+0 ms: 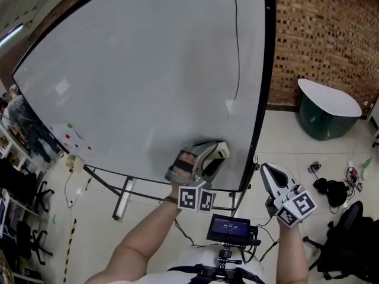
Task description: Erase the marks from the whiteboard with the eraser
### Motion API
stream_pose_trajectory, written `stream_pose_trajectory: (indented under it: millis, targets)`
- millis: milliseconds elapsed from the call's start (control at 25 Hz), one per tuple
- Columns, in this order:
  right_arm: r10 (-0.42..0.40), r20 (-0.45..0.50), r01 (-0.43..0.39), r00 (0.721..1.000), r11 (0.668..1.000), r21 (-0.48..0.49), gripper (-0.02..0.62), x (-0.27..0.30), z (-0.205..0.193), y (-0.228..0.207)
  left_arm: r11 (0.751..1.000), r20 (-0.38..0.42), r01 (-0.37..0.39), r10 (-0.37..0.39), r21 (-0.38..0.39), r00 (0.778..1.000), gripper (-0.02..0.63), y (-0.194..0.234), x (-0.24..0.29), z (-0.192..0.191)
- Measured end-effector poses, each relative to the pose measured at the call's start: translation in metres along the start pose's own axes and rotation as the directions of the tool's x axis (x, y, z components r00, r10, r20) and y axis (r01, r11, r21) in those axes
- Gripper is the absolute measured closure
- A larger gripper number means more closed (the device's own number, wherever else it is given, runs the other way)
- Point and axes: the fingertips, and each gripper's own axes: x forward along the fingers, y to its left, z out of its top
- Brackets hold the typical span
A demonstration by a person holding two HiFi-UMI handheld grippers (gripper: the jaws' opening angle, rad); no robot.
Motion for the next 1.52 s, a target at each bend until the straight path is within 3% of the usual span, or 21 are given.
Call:
stream_pose_trajectory:
  millis: [200,360,440,560,680,760,840,960,1080,1280,1520]
  targets:
    - [-0.023,0.023,0.023,0.999,1.000,-0.004,0.575,0.016,0.004,0.038,0.995,0.095,-0.095,0.095,0.005,0.991,0.325,0.068,-0.012,0.008]
    - [-0.040,0.022,0.040,0.999,0.999,-0.010,0.575,0.019,0.004,0.065,0.980,0.128,-0.188,0.195,-0.066,0.972,0.325,0.135,-0.032,0.000]
    - [-0.059,0.021,0.059,0.998,0.998,-0.012,0.575,0.016,0.004,0.070,0.963,0.120,-0.240,0.255,-0.125,0.959,0.325,0.165,-0.041,-0.008]
    - [-0.089,0.030,0.089,0.996,0.996,-0.007,0.575,0.007,0.007,0.070,0.917,0.089,-0.327,0.353,-0.227,0.931,0.325,0.203,-0.055,-0.021]
    - [-0.112,0.030,0.112,0.993,0.994,-0.004,0.575,-0.001,0.007,0.067,0.880,0.073,-0.381,0.416,-0.283,0.906,0.325,0.221,-0.063,-0.025]
    - [-0.121,0.027,0.122,0.992,0.993,-0.003,0.575,0.002,0.007,0.068,0.890,0.084,-0.372,0.405,-0.264,0.910,0.331,0.216,-0.060,-0.022]
    - [-0.118,0.024,0.118,0.993,0.993,-0.001,0.575,0.008,0.007,0.072,0.916,0.103,-0.342,0.368,-0.208,0.924,0.331,0.202,-0.054,-0.015]
    - [-0.091,0.015,0.091,0.996,0.996,-0.011,0.575,0.017,0.006,0.078,0.952,0.122,-0.291,0.302,-0.097,0.945,0.327,0.165,-0.041,-0.002]
    - [-0.059,0.000,0.059,0.998,0.997,-0.044,0.575,0.024,0.006,0.082,0.975,0.141,-0.216,0.220,-0.048,0.965,0.327,0.125,-0.030,0.004]
    - [-0.038,0.007,0.038,0.999,0.998,-0.060,0.575,0.026,0.011,0.076,0.993,0.136,-0.115,0.111,0.021,0.984,0.336,0.076,-0.022,0.004]
    - [-0.018,0.005,0.018,1.000,0.999,-0.046,0.575,0.030,0.012,0.066,0.996,0.120,-0.088,0.085,0.013,0.989,0.337,0.078,-0.017,0.009]
